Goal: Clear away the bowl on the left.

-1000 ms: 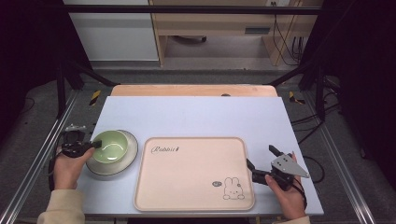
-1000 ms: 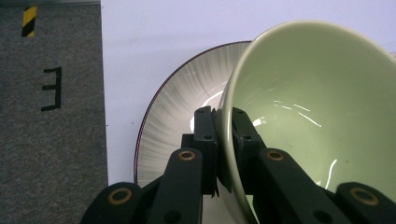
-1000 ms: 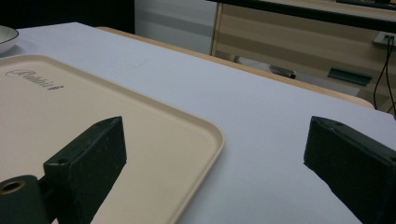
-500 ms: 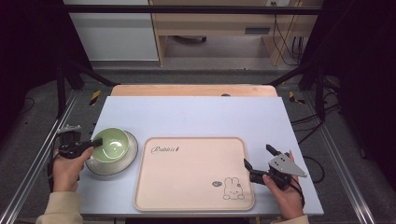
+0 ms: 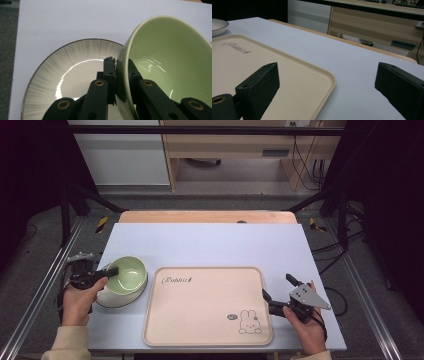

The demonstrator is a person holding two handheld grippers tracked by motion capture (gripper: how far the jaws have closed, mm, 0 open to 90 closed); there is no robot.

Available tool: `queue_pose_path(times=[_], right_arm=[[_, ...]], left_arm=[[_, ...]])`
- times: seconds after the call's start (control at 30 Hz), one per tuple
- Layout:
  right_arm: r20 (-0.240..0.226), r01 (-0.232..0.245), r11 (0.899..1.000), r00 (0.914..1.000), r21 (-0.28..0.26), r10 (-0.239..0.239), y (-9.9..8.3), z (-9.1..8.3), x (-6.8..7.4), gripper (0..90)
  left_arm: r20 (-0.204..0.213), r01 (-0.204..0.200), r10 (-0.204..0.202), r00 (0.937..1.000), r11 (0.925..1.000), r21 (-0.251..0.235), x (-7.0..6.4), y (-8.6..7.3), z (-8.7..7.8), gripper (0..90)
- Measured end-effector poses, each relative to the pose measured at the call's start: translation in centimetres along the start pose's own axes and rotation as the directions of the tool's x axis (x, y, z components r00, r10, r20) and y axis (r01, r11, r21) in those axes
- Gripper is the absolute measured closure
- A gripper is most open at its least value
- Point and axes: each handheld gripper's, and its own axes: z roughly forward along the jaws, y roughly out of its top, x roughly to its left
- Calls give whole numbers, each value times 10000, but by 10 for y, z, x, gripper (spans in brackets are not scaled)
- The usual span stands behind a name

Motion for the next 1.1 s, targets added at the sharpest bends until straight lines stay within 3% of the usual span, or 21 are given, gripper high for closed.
queue_pose_path(times=[0.73,1.1], right_arm=[[67,0,10000,10000,-18,0,0,0,1,59],[-20,154,9999,9999,2,-154,1,0,6,59]], left_arm=[[536,-547,553,9970,9984,-118,-30,5,4,829],[675,-1077,1085,9918,9941,-157,-56,5,8,830]])
